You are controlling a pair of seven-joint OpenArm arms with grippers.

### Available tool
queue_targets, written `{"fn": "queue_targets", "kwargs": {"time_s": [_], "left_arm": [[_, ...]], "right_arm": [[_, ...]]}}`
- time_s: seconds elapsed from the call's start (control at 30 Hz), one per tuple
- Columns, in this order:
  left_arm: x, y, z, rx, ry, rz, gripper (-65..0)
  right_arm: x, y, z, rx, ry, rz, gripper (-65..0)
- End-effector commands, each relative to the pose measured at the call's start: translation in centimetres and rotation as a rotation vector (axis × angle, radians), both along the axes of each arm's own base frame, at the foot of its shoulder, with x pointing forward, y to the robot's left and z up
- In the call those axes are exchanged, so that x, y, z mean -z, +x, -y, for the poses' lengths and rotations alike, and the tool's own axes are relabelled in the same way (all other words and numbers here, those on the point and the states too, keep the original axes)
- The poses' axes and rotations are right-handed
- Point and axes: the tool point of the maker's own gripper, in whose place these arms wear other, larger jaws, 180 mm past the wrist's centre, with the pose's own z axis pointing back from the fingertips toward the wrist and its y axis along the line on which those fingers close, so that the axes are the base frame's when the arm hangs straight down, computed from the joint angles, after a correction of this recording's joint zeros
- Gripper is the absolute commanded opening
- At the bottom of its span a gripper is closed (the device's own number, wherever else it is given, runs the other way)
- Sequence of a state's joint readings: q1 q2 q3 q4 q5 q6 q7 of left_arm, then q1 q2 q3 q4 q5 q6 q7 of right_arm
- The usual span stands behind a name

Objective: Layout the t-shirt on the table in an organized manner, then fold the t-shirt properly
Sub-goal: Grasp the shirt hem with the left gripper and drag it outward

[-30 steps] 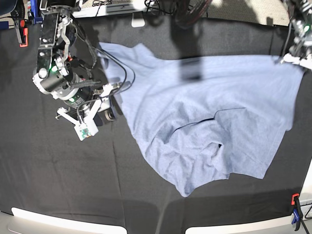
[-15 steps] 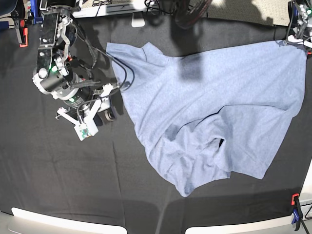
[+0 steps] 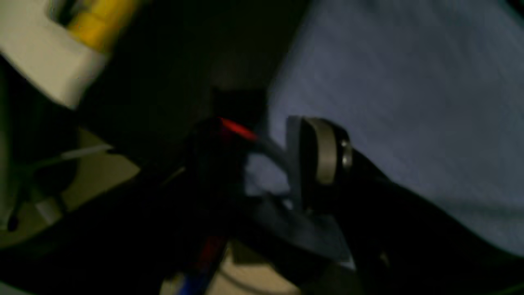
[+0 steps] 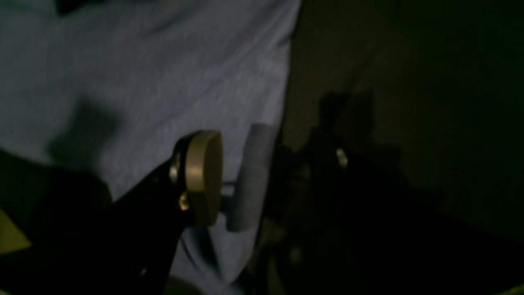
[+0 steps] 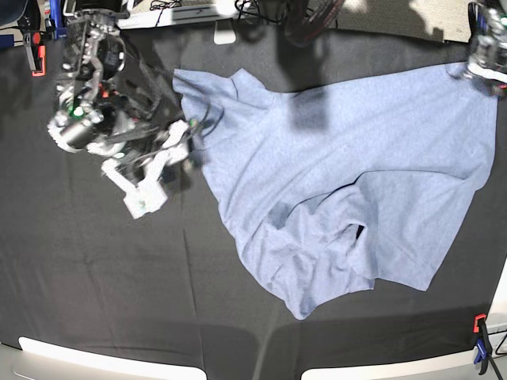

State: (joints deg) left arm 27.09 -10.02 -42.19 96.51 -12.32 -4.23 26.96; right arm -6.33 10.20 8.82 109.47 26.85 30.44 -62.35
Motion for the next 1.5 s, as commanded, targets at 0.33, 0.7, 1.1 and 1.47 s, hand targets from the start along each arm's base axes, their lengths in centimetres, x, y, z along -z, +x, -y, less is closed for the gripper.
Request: {"fn": "queue_targets", "kwargs": {"time_s": [0.33, 0.7, 1.1, 1.47], "left_arm": [[-4.0, 4.3, -0.3, 0.147, -0.002, 0.148, -36.6], [-10.7, 15.4, 4.2, 0.408, -0.007, 0.411, -36.7], [-11.7, 30.1, 6.7, 0.554, -0.056, 0.454, -36.7], [-6.5, 36.9, 5.7, 0.521, -0.066, 0.376, -36.7]], "right_arm": [[-1.7, 5.2, 0.1, 0.029, 0.065, 0.079, -32.4], [-2.1, 8.7, -1.8, -0.020, 0.144, 0.078, -32.5], [-3.3, 5.8, -2.7, -0.088, 0.119, 0.141, -32.5], [-3.8, 0.3, -3.5, -0.118, 0.083, 0.161, -32.5]]}}
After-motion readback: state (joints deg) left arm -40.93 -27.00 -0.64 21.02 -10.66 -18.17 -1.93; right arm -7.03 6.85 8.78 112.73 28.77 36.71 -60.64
